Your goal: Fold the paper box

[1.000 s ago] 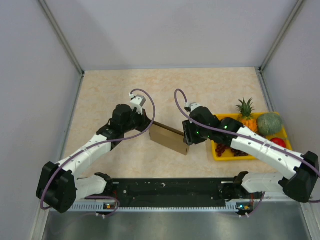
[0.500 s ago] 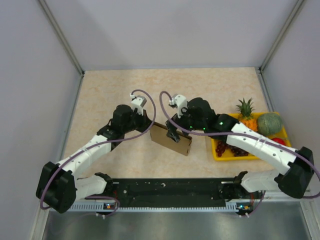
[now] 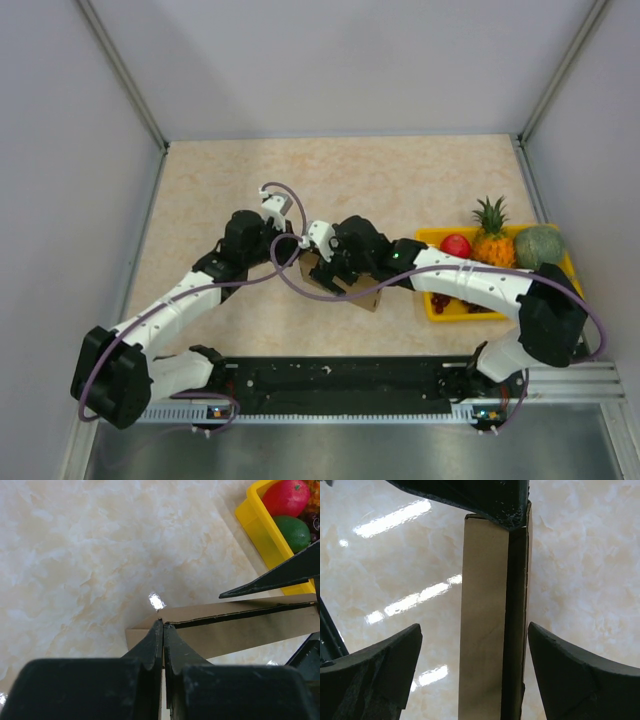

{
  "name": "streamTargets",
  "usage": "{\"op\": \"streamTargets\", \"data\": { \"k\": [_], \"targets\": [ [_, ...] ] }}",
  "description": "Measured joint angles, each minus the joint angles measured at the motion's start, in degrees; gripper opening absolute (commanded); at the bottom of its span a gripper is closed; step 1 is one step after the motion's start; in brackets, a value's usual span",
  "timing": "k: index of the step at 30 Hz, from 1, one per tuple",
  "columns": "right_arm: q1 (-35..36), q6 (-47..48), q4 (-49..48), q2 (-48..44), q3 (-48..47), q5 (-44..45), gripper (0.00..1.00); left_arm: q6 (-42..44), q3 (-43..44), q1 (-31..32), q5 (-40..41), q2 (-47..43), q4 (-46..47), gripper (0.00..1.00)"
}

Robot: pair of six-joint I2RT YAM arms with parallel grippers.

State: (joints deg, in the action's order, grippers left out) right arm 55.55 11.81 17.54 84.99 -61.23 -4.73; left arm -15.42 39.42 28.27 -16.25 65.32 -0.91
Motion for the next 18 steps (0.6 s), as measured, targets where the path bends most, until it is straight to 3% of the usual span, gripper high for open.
{"op": "streamTargets", "data": {
  "k": [8, 15, 18],
  "targets": [
    [1.97, 2.14, -1.38, 2.75, -0.74, 6.54, 0.67, -0.17, 0.02, -0.02, -0.74, -0.72, -1.33, 0.00],
    [2.16, 2.67, -1.92, 3.48, -0.74, 9.09, 0.44, -0.13, 0.35, -0.02, -1.97, -0.83, -2.34, 0.00],
    [2.21, 2.56, -2.05, 3.61, -0.76, 9.09, 0.42, -0.13, 0.42, -0.04, -2.05, -1.05, -2.62, 0.00]
  ]
}}
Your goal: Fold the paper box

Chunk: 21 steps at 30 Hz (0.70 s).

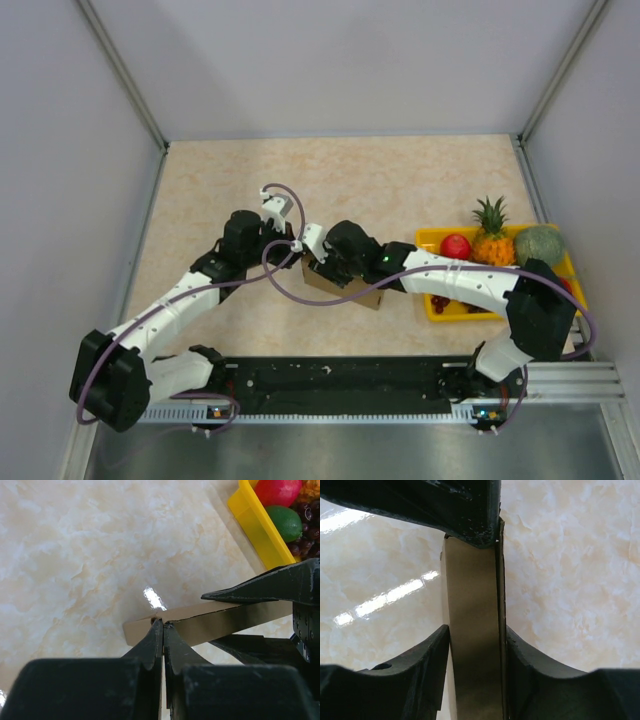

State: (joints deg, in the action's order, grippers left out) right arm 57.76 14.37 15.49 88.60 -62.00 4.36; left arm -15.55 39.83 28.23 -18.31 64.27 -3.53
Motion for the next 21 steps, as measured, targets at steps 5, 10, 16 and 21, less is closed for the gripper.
{"op": "streamTargets", "data": {
  "k": [5, 10, 16, 21],
  "targets": [
    [0.00, -0.22, -0.02, 0.20, -0.15, 0.13, 0.38, -0.04, 0.55, 0.00, -0.20, -0.39, -1.75, 0.00],
    [0.00, -0.70, 0.28, 0.37, -0.39, 0.13, 0.35, -1.03, 0.48, 0.00, -0.04, -0.63, -1.99, 0.00],
    [0.00, -0.72, 0.24, 0.37, -0.39, 0.13, 0.34, -2.34, -2.84, 0.02, 0.57, -2.40, 2.19, 0.00],
    [0.00, -0.83, 0.09, 0.44, -0.39, 0.31, 0.32, -2.97, -6.36, 0.50, 1.79, -3.93, 7.48, 0.00]
  ]
}}
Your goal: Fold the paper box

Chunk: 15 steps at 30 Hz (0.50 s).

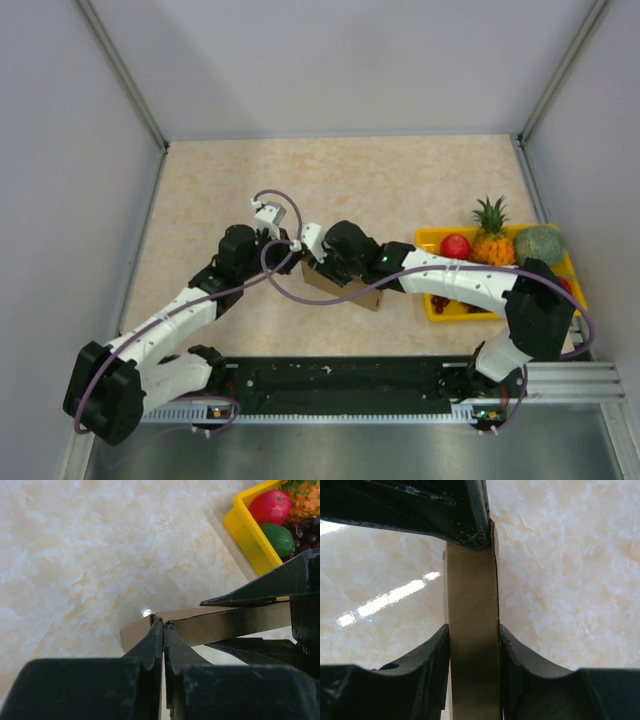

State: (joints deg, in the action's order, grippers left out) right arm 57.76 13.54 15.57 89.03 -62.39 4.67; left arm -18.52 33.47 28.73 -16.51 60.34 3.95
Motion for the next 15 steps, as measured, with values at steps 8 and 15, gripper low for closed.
{"op": "streamTargets", "data": {
  "k": [8, 15],
  "targets": [
    [-0.02, -0.07, -0.63, 0.31, -0.04, 0.04, 0.31, -0.57, -7.93, 1.64, 4.61, -3.61, 11.19, 0.00],
    [-0.17, 0.63, -1.40, 0.35, 0.09, -0.90, 0.30, -1.18, -7.85, 2.47, 8.15, -4.61, 9.70, 0.00]
  ]
}}
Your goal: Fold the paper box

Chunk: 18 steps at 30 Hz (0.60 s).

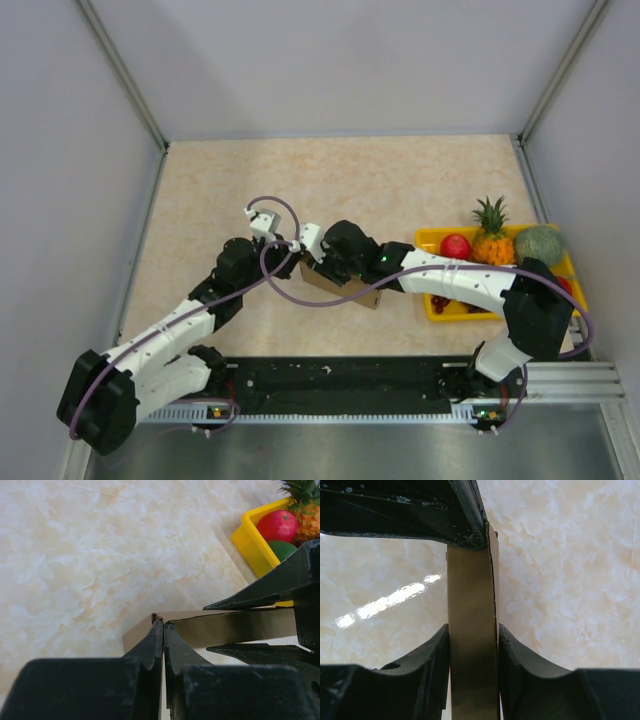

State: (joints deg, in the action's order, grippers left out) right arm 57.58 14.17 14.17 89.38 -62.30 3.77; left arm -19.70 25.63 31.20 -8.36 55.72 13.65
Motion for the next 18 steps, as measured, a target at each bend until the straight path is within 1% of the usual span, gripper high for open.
{"op": "streamTargets", "data": {
  "k": [4, 5, 6, 11, 14, 15, 16, 18],
  "targets": [
    [-0.07, 0.44, -0.07, 0.02, 0.02, -0.44, 0.29, -2.64, 0.11, 0.28, 1.40, -0.57, -1.14, 0.01],
    [-0.07, 0.70, -0.11, 0.04, 0.02, -0.57, 0.29, -3.26, -0.13, 0.48, 2.19, -0.96, -1.20, 0.04],
    [-0.07, 0.90, -0.15, 0.07, 0.02, -0.76, 0.29, -3.76, -0.39, 0.68, 2.82, -1.36, -1.20, 0.04],
    [-0.24, 1.77, -0.90, 0.33, 0.02, -1.25, 0.28, -4.31, -0.55, 2.08, 6.58, -1.88, -1.55, 0.06],
    [-0.50, 2.05, -0.92, 0.33, 0.02, -1.77, 0.28, -4.15, -0.55, 3.13, 8.61, -1.84, -1.42, 0.10],
    [-0.61, 2.19, -0.92, 0.33, 0.02, -1.92, 0.28, -4.15, -0.55, 3.30, 9.03, -1.84, -1.46, 0.12],
    [-0.68, 2.32, -0.92, 0.33, 0.02, -2.14, 0.28, -4.13, -0.52, 3.39, 9.29, -1.84, -1.55, 0.17],
    [-0.76, 2.38, -0.90, 0.33, 0.02, -2.47, 0.27, -3.80, -0.11, 3.41, 9.60, -1.84, -2.40, 0.20]
  ]
}}
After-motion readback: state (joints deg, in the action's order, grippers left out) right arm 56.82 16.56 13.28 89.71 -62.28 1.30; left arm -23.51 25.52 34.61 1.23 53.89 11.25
